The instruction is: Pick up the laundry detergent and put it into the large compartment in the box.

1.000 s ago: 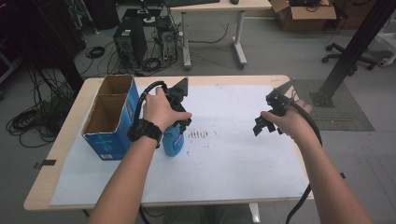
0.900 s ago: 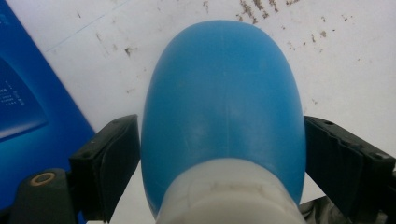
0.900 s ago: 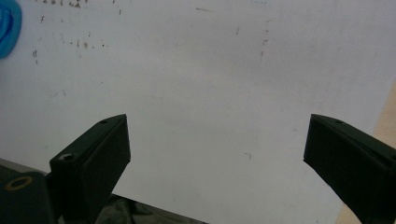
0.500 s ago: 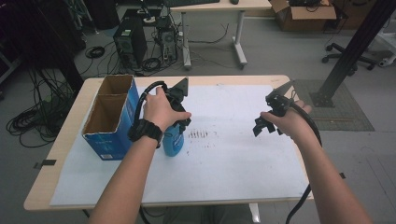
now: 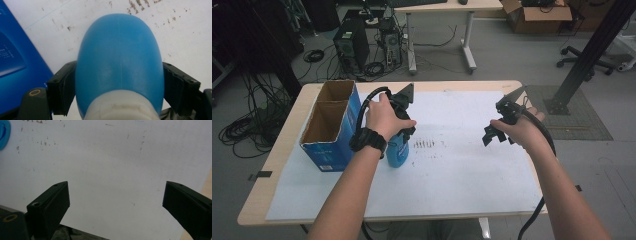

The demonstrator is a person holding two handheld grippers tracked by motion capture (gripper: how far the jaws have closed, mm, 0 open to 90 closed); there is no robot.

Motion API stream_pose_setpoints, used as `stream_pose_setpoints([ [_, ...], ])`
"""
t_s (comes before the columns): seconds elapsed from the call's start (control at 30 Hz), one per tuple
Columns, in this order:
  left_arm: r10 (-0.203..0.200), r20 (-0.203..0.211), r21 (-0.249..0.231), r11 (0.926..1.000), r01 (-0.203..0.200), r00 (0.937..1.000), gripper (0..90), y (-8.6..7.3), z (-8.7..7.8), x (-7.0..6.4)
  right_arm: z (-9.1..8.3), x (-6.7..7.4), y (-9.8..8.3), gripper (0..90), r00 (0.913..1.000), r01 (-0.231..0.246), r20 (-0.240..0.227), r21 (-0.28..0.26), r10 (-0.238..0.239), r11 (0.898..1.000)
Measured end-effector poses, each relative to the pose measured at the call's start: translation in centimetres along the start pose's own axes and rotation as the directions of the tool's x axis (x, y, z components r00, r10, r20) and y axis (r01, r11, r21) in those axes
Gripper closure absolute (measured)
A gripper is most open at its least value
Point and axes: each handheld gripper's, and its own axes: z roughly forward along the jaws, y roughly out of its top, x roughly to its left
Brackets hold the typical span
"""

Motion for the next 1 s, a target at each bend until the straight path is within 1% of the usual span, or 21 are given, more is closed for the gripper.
stream_pose_setpoints([
  [0.33, -0.002, -0.005, -0.006, 1.0000, 0.002, 1.0000, 25.0, 0.03, -0.01, 0.00, 0.21, -0.08, -0.03, 7.4, 1.0000, -0.003, -0.002, 0.005, 0.003, 1.000],
  [0.47, 0.001, -0.005, 0.001, 1.0000, -0.001, 1.0000, 27.0, 0.06, -0.03, -0.03, 0.16, -0.10, -0.06, 7.4, 1.0000, -0.004, -0.004, 0.003, 0.004, 1.000],
  [0.63, 0.003, -0.005, -0.002, 1.0000, -0.003, 1.0000, 27.2, 0.13, -0.03, -0.08, 0.15, -0.17, -0.09, 7.5, 1.0000, -0.004, -0.004, 0.002, 0.004, 1.000],
  [1.0, 0.002, -0.007, 0.003, 1.0000, -0.002, 1.0000, 32.2, 0.17, -0.03, 0.02, 0.14, -0.22, -0.10, 7.8, 0.9999, -0.007, -0.009, 0.000, 0.007, 1.000],
])
